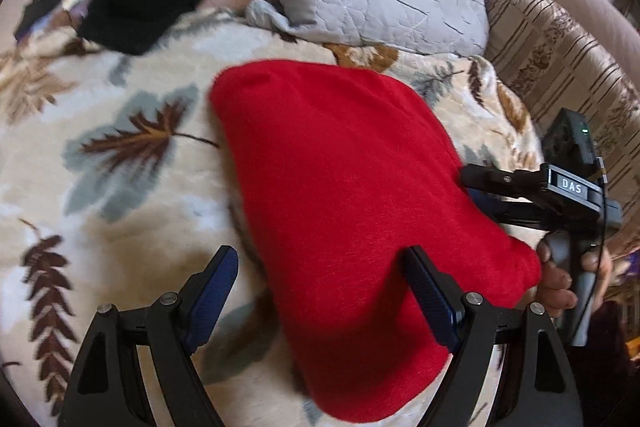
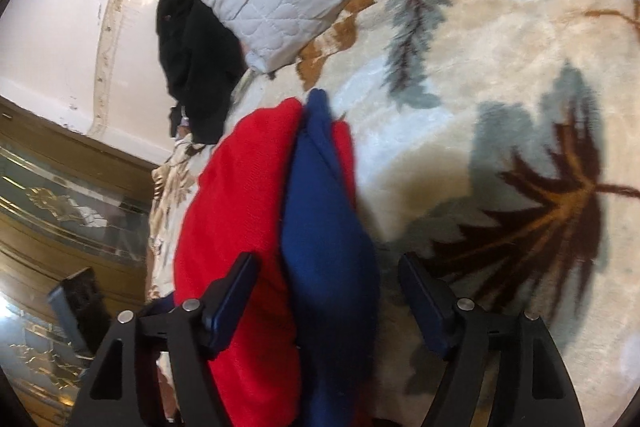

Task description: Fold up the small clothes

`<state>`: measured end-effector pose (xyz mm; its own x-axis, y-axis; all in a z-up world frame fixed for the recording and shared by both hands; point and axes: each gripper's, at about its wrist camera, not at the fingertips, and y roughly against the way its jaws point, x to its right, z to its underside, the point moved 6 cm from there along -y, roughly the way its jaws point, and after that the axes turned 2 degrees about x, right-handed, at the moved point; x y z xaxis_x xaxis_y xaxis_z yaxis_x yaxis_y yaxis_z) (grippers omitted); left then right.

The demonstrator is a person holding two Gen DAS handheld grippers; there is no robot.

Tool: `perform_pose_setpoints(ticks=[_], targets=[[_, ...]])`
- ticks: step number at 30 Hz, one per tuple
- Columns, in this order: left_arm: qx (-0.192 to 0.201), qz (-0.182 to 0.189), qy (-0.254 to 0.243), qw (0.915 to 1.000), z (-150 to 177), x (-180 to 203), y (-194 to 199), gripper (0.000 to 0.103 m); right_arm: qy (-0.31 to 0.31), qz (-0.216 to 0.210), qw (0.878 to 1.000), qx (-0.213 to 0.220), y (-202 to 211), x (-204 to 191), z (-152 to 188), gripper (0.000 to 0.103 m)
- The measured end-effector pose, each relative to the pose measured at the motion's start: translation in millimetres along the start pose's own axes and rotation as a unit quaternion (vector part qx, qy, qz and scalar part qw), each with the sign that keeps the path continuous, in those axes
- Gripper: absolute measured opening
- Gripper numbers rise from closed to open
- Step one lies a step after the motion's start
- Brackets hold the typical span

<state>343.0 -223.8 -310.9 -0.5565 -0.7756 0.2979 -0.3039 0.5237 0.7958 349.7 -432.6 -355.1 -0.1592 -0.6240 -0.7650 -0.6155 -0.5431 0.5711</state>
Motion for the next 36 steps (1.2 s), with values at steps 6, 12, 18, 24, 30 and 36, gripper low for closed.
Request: perform_pose_setpoints(ticks=[6,12,18,24,30,36], targets=[[-0.016,0.047,0.021,0.9985,2.2,3.7,-14.6,0.085,0.021,-0.013,0.999,-0.022,-28.2,-20.0,5.7,0.077],[0.004,0.051,0.021,0.9984,0.0,5.4,-10.1,0.073,0.03,-0.01,0.999,-0.02,-37.1,-32.6,10.0,0.063],[0.026,0.052,0.017,0.9982,-4.6,3.5,6.9,0.049,0.064,-0.006,0.998,0.004,-25.2,-57.1,11.8,0.052],[0.056,0.042,0.006,0.9975,-11.0,6.1,38.4,0.046,0.109,0.001,0.993,0.034,-9.4,-89.0,15.9,0.049],[0.099,0.027,-0.013,0.9946,-15.9,12.1,89.2,0.046,0.134,-0.034,0.988,0.072,14.5,-126.5,24.1,0.048],[0.122,0.016,-0.034,0.9919,-3.9,22.3,130.5,0.046,0.142,-0.058,0.983,0.1,36.8,-152.9,48.2,0.048]])
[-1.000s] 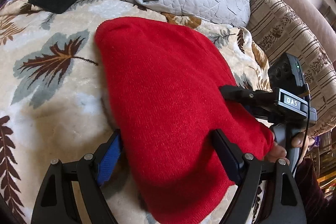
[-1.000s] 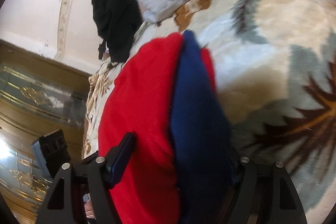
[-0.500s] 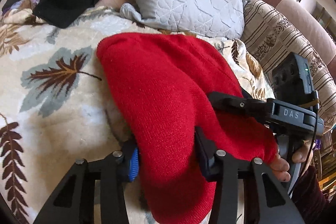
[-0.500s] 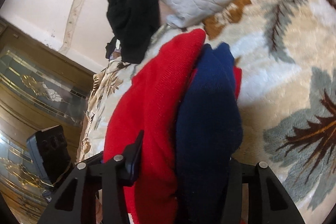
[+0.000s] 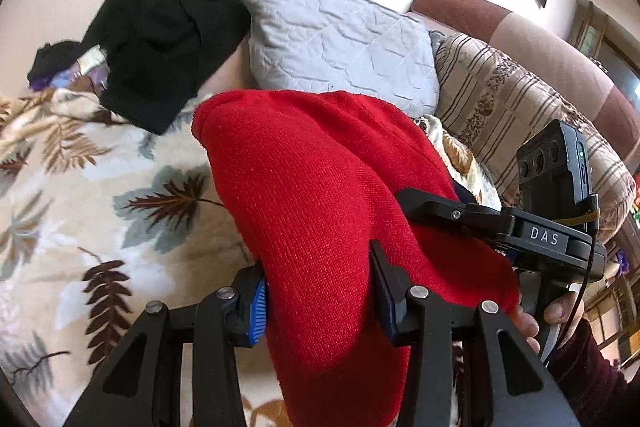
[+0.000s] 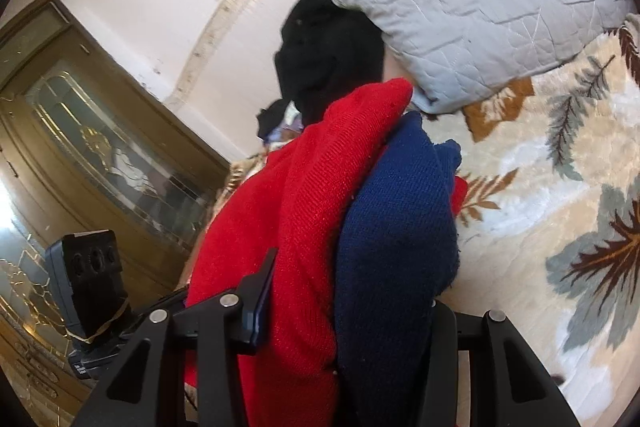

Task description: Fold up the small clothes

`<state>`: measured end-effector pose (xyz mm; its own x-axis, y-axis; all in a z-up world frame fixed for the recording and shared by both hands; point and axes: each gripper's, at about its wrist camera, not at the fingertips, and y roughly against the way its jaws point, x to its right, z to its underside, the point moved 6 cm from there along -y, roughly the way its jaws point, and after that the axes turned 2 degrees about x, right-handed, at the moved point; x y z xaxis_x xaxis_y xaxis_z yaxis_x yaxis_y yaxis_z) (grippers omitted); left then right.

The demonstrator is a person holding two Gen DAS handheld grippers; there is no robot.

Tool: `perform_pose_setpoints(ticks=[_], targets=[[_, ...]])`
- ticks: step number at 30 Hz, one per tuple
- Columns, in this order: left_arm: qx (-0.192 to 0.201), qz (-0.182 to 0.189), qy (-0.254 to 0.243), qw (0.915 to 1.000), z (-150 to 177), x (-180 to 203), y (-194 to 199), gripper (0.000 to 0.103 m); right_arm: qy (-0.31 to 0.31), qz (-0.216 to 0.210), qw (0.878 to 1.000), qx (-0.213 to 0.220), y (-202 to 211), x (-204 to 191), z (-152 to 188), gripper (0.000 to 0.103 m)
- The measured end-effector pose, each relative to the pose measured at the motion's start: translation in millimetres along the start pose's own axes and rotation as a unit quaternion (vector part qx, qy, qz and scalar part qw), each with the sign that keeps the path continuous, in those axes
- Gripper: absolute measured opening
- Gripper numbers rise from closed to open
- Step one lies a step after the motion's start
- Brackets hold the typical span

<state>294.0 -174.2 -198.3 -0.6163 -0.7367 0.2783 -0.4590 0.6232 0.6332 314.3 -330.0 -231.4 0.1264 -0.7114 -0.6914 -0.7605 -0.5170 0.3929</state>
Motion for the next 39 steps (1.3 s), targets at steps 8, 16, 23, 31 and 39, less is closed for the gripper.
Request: perform_pose_setpoints(ticks=[8,16,23,31,39], targets=[[-0.017,-0.034,-0.006,0.9993,39.3,-3.3,29.1,0.046,0.011,-0.002,1.0,-0.019,0.3,-23.7,43.0,0.048],[-0.143,-0.081,0.004,0.9865,104.2,-26.0,-12.9,0.051,-0.036,0.058,0.994,-0.09,-27.7,12.4,110.3,0.048],[-0.107,-0.118,-0.03,0.9868,98.4,-27.5,12.5,0.059,-0.066,0.109,0.99,-0.064,6.5,23.0,106.8,0.061],[-0.087,-0.169,-0.024,0.9815,108.9,-34.5,26.8,0.071,0.012,0.129,0.992,0.005,26.7,-20.7,67.6,0.06],[-0.095,-0.172,-0.01,0.9804,120.8,-46.0,19.0,0.085,-0.01,0.174,0.981,-0.088,-48.8,7.7,92.0,0.051]])
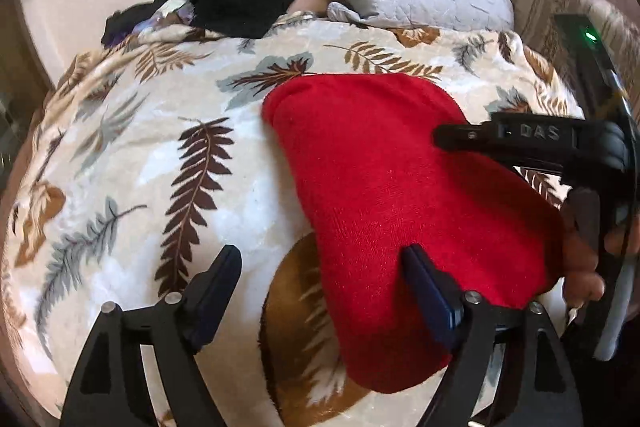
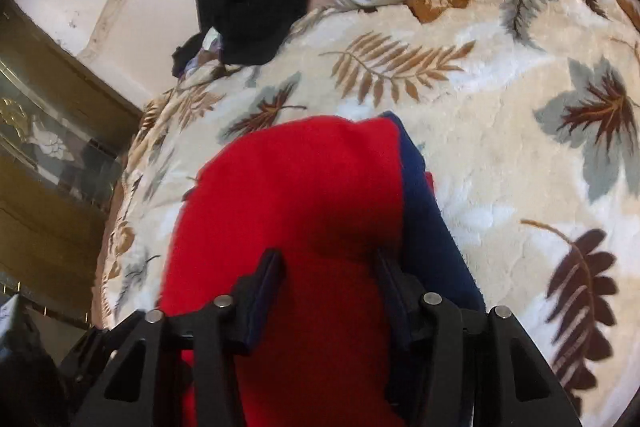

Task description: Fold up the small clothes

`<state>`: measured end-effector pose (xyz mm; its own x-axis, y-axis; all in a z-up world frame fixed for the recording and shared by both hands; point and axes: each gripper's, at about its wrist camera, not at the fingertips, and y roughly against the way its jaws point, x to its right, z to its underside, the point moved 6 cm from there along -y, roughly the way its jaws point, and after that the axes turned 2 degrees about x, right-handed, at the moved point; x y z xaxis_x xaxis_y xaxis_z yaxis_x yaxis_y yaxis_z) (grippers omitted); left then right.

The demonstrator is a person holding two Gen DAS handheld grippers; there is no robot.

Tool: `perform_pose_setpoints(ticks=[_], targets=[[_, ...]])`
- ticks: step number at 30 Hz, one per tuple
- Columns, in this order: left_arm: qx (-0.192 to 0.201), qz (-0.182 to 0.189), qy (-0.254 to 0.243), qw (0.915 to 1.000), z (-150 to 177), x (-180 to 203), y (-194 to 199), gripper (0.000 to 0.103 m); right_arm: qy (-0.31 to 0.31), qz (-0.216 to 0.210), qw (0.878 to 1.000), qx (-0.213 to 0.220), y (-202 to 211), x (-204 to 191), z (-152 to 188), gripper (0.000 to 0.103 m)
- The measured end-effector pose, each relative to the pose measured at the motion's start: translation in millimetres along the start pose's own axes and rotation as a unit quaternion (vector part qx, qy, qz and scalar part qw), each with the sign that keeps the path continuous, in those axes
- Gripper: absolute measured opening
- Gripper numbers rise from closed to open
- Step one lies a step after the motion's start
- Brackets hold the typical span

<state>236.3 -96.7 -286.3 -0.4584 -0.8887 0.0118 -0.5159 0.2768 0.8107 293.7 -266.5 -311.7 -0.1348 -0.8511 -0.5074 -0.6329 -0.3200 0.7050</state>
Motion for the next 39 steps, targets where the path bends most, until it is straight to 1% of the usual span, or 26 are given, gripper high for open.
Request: perform_pose_setpoints(ticks=[1,3,6,8,11,14,16,18,21,23,30,34,39], targets=[[0.003,-0.003,-0.001,1.0,0.6,0.5,2.6,0.084,0.008,0.008,1.0,-0.004,4.0,-3.7,1.2,0.051],[0.019,-0.023,-0.013,0.9995,1.1,3.6,12.5,0.084,0.02,0.02,1.0,-0.006,16.6,-8.2,4.0,0.052],[0.045,-0.049,-0.02,0.9976,0.6,8.2,31.5,0.084,0.033,0.027,0.999,0.007,46.0,-13.9,6.5,0.052],[0.068,-0.061,-0.013,0.9958,1.0,8.6,51.1,0.085,0.046,0.034,0.998,0.015,64.7,-19.4,9.6,0.053],[0.103,-0.078,0.01,0.9915,2.2,4.6,83.7,0.085,0.083,0.064,0.994,0.036,98.1,-30.9,17.1,0.057],[0.119,-0.097,0.031,0.9877,3.3,-0.5,108.8,0.088,0.097,0.081,0.99,0.056,128.2,-39.2,23.7,0.059],[0.126,-0.106,0.04,0.9855,4.7,-2.1,123.3,0.088,0.098,0.089,0.989,0.069,147.1,-42.8,28.5,0.061],[0.131,-0.118,0.042,0.9834,5.5,-1.3,137.4,0.089,0.098,0.089,0.988,0.077,160.5,-46.0,33.0,0.062],[0.144,-0.149,0.041,0.9775,5.7,-0.1,157.4,0.09,0.101,0.096,0.987,0.085,179.0,-51.4,42.9,0.062],[0.154,-0.166,0.039,0.9732,5.8,2.2,172.3,0.094,0.111,0.102,0.984,0.091,189.3,-56.7,49.7,0.062],[0.186,-0.18,0.039,0.9651,3.8,11.8,214.6,0.095,0.136,0.123,0.977,0.111,220.8,-70.8,71.1,0.062],[0.21,-0.198,0.044,0.9564,2.9,13.8,241.3,0.096,0.139,0.132,0.974,0.122,237.3,-76.8,78.7,0.062],[0.229,-0.213,0.046,0.9487,5.0,14.8,266.4,0.096,0.146,0.14,0.969,0.139,255.7,-87.2,83.8,0.063]])
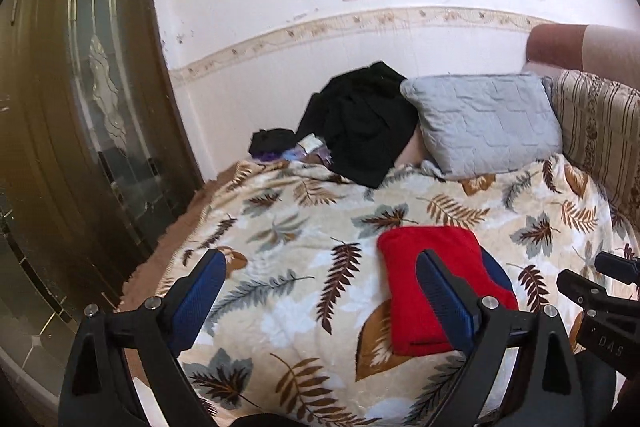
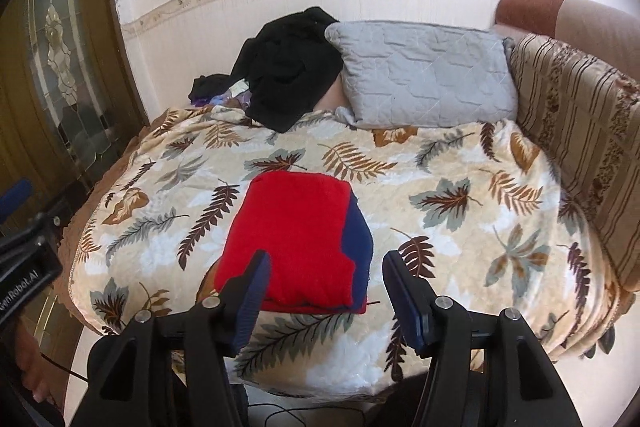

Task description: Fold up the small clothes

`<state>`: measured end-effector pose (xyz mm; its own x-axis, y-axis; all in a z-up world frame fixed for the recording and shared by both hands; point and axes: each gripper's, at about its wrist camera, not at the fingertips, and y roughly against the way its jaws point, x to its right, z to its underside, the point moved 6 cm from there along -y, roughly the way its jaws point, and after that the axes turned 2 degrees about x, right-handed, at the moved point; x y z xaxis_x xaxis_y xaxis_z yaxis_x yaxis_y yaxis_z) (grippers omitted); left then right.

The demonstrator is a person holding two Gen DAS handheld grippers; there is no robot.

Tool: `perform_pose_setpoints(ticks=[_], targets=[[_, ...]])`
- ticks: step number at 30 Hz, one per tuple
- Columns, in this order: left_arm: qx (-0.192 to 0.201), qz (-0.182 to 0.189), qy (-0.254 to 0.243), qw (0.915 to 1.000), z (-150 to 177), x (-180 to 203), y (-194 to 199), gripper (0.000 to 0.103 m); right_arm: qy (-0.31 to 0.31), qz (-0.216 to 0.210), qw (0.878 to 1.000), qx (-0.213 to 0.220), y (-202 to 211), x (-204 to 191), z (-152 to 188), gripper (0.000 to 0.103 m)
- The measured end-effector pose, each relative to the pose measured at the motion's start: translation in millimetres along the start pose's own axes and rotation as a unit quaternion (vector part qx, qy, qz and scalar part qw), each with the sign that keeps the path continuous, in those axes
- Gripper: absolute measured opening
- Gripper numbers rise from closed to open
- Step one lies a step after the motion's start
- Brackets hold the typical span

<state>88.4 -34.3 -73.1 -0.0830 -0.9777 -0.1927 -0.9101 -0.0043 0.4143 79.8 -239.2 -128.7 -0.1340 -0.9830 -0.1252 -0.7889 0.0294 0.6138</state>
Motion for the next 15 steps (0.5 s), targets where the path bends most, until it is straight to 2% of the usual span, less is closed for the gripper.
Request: perform_pose_setpoints(ticks=[7,15], targets=[[0.019,-0.005,0.006,0.9998,-9.6,-7.7,23.4,0.097,0.002,0.006,1.0,0.024,28.4,-10.7,-6.5,0.063],[0.023,0.001,0.006,0.9997,-9.4,-9.2,37.8,0.097,0.003,0.013,0.999,0.035,47.6,-19.5,-3.5,0.063]])
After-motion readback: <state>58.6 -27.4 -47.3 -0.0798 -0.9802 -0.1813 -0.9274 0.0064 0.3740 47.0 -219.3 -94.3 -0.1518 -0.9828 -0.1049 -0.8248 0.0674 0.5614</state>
